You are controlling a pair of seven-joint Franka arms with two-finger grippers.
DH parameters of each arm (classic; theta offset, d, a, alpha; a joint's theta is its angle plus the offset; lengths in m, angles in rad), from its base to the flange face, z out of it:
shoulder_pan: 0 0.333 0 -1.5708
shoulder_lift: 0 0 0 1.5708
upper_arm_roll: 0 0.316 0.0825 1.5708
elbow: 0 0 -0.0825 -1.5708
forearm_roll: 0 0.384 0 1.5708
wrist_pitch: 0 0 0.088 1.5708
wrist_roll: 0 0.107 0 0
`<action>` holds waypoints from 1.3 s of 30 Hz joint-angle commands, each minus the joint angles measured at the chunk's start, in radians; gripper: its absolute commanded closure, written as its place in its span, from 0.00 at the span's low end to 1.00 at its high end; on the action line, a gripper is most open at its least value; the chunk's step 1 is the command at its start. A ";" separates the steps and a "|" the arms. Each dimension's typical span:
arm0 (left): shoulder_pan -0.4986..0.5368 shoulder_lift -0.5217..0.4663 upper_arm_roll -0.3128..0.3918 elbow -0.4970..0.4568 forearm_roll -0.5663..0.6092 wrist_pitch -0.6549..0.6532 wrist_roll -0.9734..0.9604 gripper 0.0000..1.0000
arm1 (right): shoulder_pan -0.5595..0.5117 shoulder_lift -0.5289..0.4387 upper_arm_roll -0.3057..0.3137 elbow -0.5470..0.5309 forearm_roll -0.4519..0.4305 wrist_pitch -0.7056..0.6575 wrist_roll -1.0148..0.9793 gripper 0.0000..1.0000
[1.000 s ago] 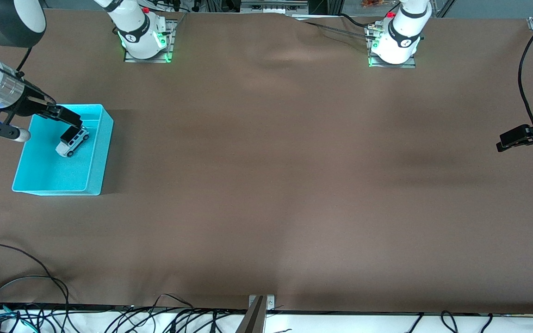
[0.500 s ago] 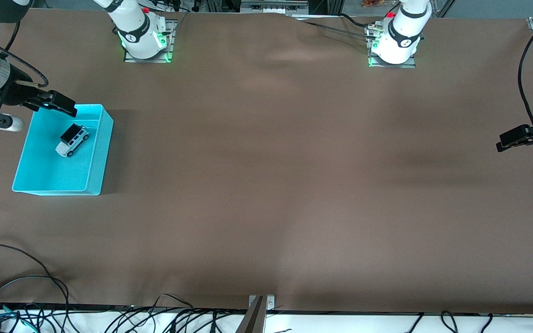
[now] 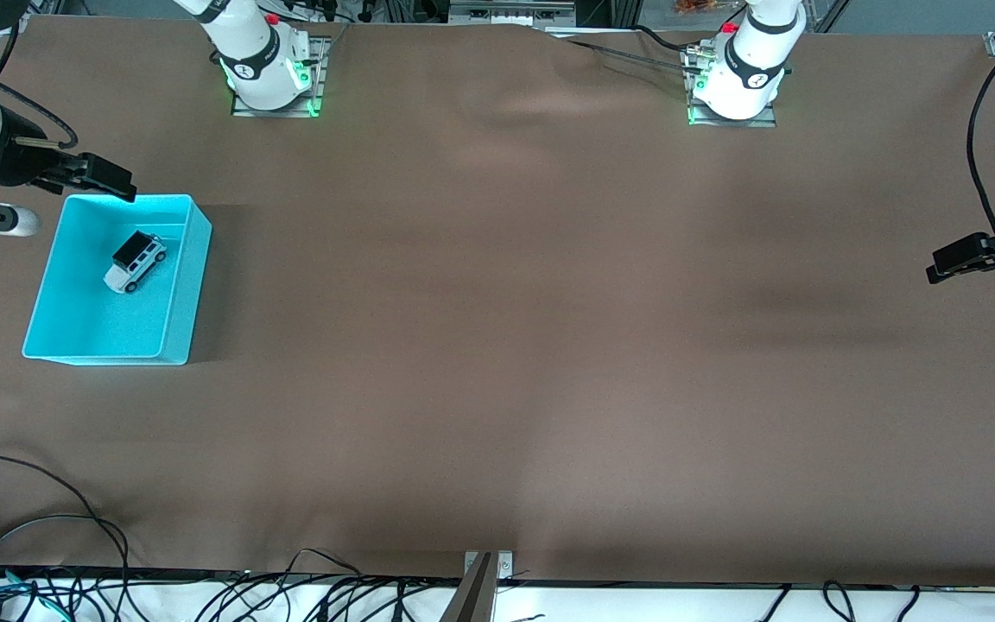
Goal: Wind and store white jeep toy
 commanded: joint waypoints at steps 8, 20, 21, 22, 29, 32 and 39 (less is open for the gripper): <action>0.002 -0.007 0.001 -0.006 -0.028 -0.007 0.016 0.00 | 0.007 0.004 -0.011 0.039 0.019 -0.040 -0.039 0.00; 0.002 -0.008 0.001 -0.006 -0.028 -0.007 0.016 0.00 | 0.000 -0.016 -0.014 0.039 0.010 -0.015 -0.039 0.00; 0.002 -0.008 0.001 -0.006 -0.028 -0.007 0.016 0.00 | 0.000 -0.016 -0.014 0.039 0.010 -0.015 -0.039 0.00; 0.002 -0.008 0.001 -0.006 -0.028 -0.007 0.016 0.00 | 0.000 -0.016 -0.014 0.039 0.010 -0.015 -0.039 0.00; 0.002 -0.008 0.001 -0.005 -0.028 -0.007 0.016 0.00 | 0.000 -0.016 -0.009 0.039 0.007 0.001 -0.039 0.00; 0.002 -0.008 0.001 -0.005 -0.028 -0.006 0.016 0.00 | 0.005 -0.015 -0.006 0.039 0.011 0.017 -0.036 0.00; 0.002 -0.008 0.001 -0.005 -0.028 -0.006 0.016 0.00 | 0.011 -0.013 -0.004 0.037 0.007 0.012 -0.027 0.00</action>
